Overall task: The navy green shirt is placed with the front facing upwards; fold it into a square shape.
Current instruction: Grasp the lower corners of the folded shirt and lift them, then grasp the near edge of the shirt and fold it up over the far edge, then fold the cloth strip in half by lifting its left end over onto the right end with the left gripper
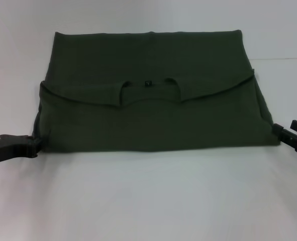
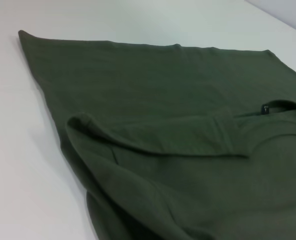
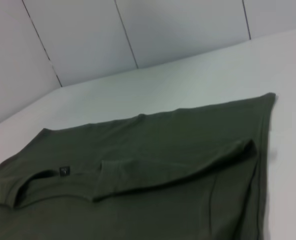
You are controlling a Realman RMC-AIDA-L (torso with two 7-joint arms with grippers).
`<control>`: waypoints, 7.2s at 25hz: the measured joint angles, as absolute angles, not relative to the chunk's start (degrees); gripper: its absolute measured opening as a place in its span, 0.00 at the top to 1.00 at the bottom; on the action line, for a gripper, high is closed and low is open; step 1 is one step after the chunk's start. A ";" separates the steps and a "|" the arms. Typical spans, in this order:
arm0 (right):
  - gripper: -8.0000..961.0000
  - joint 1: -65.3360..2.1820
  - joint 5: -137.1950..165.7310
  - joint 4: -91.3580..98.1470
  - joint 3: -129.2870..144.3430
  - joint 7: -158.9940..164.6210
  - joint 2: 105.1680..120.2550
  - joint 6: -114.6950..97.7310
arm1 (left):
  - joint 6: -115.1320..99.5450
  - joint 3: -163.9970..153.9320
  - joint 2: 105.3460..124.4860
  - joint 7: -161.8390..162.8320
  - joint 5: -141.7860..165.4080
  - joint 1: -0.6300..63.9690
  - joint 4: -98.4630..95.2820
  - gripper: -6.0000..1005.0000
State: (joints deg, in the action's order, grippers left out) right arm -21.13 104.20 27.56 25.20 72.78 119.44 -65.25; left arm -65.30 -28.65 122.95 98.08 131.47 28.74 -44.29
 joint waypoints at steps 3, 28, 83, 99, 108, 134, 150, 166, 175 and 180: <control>0.26 -21.22 104.22 27.44 26.52 73.64 119.44 -64.31 | -65.29 -28.65 122.95 98.08 131.47 28.85 -44.30 0.95; 0.29 -22.97 104.23 26.41 35.42 78.38 119.44 -57.87 | -63.77 -28.86 123.09 97.52 131.48 29.69 -44.06 0.95; 0.92 5.02 127.68 31.82 8.35 52.11 119.60 -108.16 | -116.82 -16.95 123.76 62.88 144.40 12.11 -61.05 0.95; 0.92 -4.70 128.04 34.63 -2.15 66.20 118.63 -112.43 | -114.75 -4.88 121.91 64.50 136.49 15.14 -56.39 0.95; 0.92 -10.37 127.99 35.49 -5.55 72.55 117.62 -109.95 | -106.40 -4.76 122.29 68.55 132.03 18.41 -51.09 0.95; 0.92 -30.51 125.67 32.18 -2.86 82.47 117.89 -77.88 | -73.35 -7.72 123.99 69.51 125.44 34.23 -39.48 0.95; 0.92 -36.23 119.23 27.33 7.40 81.65 118.89 -58.21 | -55.37 -13.19 123.82 68.83 122.56 41.33 -34.57 0.95; 0.90 -38.43 117.72 25.28 11.04 81.51 119.44 -49.82 | -44.46 -17.94 124.02 68.81 119.76 43.61 -30.21 0.90; 0.58 -37.26 117.08 25.77 10.99 82.21 119.24 -51.30 | -44.42 -17.63 124.01 68.66 116.74 42.72 -30.58 0.73; 0.27 -35.55 117.00 26.61 10.74 82.11 119.12 -56.06 | -45.13 -17.80 123.68 74.76 114.81 40.72 -31.99 0.53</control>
